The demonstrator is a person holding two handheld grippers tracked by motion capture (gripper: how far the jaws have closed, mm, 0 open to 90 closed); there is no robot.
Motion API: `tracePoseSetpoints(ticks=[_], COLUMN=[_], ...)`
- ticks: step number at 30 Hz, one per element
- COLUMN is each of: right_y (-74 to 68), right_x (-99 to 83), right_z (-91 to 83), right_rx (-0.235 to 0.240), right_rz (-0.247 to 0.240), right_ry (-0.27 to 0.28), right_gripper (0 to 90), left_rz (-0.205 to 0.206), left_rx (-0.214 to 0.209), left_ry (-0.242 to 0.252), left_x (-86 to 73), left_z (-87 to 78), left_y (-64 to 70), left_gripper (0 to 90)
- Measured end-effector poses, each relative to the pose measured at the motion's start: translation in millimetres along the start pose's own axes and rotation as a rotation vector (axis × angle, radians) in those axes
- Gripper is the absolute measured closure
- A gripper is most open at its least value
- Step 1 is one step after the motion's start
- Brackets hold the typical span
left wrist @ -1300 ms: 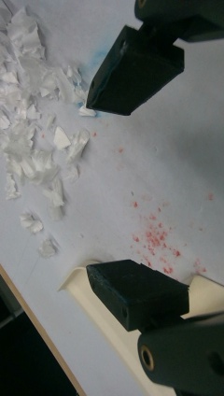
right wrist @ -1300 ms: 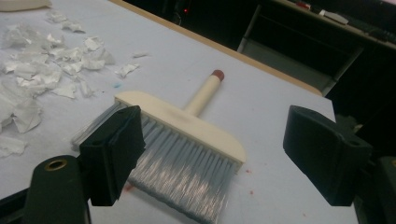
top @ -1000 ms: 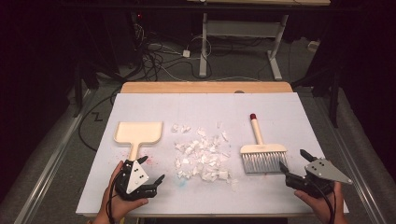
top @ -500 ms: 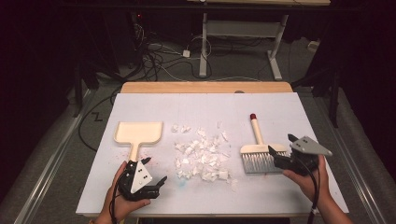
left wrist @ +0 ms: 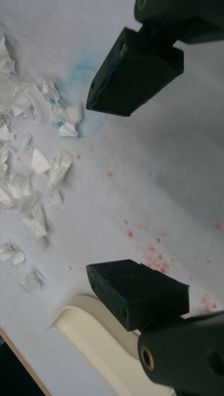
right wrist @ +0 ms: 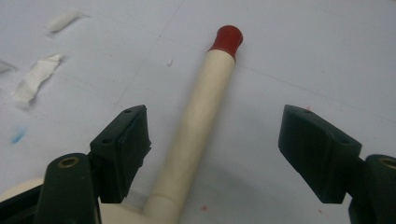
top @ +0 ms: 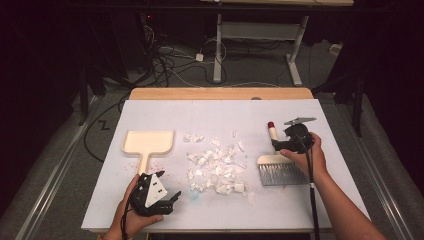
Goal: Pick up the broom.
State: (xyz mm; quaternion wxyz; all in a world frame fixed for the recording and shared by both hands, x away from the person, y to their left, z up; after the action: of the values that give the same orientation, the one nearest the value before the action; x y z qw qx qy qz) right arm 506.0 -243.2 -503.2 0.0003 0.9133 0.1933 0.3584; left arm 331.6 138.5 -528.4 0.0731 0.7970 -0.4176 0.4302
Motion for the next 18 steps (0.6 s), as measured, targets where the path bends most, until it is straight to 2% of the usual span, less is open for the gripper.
tracePoseSetpoints(ticks=[2, 3, 5, 6, 7, 8, 10, 11, 12, 14, 18], right_y=[-2.3, -2.3, -4.5, -6.4, -7.0, -7.4, -7.2, -7.4, -6.7, -5.1, -2.4], right_x=[-1.0, -1.0, 0.2, -2.0, -3.8, -3.2, -2.6, -1.9, -1.2, -1.8, -1.8], right_z=[11.3, 11.3, 21.1, 28.8, 31.9, 32.8, 33.2, 33.2, 32.4, 32.6, 32.4], right_rx=[0.016, 0.016, 0.029, 0.045, 0.047, 0.037, 0.023, 0.016, 0.021, 0.042, 0.028], right_rz=[0.028, 0.028, 0.068, 0.105, 0.106, 0.088, 0.076, 0.075, 0.078, 0.105, 0.096], right_ry=[-0.055, -0.055, -0.072, -0.11, -0.129, -0.127, -0.134, -0.141, -0.131, -0.123, -0.123], right_gripper=[31.0, 31.0, 37.3, 40.1, 41.1, 43.2, 44.6, 48.2, 62.2, 63.4, 70.5], left_rz=[0.0, 0.001, 0.009, 0.017, 0.021, 0.025, 0.027, 0.031, 0.039, 0.041, 0.046], left_rx=[-0.005, -0.01, -0.019, -0.024, -0.025, -0.025, -0.027, -0.031, -0.042, -0.043, -0.048], left_ry=[-0.007, -0.011, -0.016, -0.017, -0.017, -0.017, -0.017, -0.02, -0.03, -0.03, -0.029], left_x=[-1.3, -1.9, -2.0, -1.2, -0.7, -0.4, -0.3, -0.6, -1.6, -1.8, -1.5], left_z=[0.4, 0.8, 1.5, 1.2, 1.0, 0.9, 0.8, 0.9, 1.1, 1.1, 1.0], left_y=[0.0, 0.6, 3.1, 5.1, 5.9, 6.4, 6.9, 7.3, 8.4, 8.8, 10.8], left_gripper=[17.7, 17.7, 17.7, 17.7, 17.7, 17.7, 17.7, 17.8, 18.5, 18.5, 18.5])
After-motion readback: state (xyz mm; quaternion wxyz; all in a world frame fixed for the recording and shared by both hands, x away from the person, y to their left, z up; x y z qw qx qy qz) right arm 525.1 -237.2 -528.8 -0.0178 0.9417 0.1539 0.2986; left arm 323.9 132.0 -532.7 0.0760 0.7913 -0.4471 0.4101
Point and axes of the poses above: each handheld gripper's, and its own axes: z roughly forward along the jaws, x roughly out of its top, y roughly to its right, the point moved 9 cm from there along z, roughly forward along the jaws, and after that the axes turned 3 degrees about -x, right-handed, at the moved point
